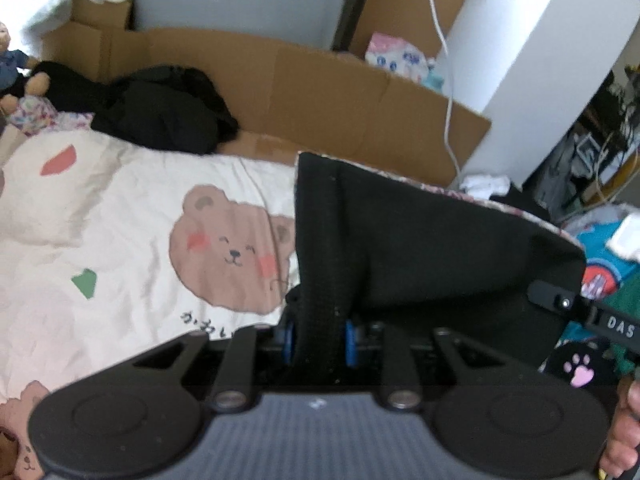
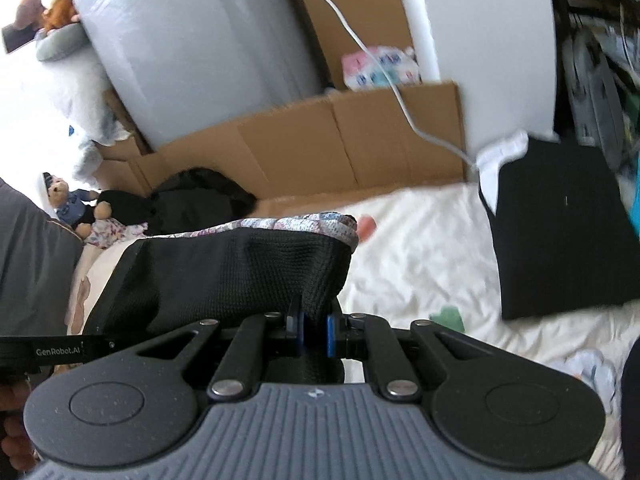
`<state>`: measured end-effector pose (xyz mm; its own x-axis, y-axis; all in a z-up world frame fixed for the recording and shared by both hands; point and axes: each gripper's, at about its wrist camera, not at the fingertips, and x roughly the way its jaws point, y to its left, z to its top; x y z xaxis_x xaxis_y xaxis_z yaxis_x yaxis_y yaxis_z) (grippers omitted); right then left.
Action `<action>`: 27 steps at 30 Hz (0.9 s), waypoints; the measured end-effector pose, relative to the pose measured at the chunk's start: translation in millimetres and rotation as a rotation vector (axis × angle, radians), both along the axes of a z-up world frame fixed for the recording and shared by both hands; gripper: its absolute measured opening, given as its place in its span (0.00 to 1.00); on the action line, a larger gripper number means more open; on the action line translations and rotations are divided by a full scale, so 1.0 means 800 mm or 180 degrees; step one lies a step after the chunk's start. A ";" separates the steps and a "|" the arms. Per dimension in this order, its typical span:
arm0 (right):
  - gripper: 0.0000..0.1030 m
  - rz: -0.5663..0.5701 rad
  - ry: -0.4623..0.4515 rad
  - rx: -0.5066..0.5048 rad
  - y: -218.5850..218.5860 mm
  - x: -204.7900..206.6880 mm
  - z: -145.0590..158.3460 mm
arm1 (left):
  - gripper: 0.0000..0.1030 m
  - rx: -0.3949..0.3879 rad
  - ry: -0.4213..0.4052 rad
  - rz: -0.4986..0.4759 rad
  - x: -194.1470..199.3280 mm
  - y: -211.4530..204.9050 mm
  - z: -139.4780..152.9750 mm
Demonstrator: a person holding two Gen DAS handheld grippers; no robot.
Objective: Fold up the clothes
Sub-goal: 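Carry the folded trousers with both tools toward the bed's end by the wall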
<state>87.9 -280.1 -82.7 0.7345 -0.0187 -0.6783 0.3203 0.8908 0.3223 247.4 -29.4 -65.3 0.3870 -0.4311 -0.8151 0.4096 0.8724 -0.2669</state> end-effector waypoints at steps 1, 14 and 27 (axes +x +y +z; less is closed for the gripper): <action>0.10 0.0032 -0.0040 -0.0029 0.001 0.002 0.013 | 0.24 -0.0017 -0.0019 0.0009 0.001 0.001 0.005; 0.10 0.0125 -0.0446 -0.0369 -0.007 0.019 0.143 | 0.24 -0.0346 -0.0448 0.0069 0.001 -0.003 0.117; 0.10 0.0026 -0.0551 -0.0602 -0.061 -0.013 0.184 | 0.24 -0.0463 -0.0523 -0.0049 -0.025 -0.067 0.139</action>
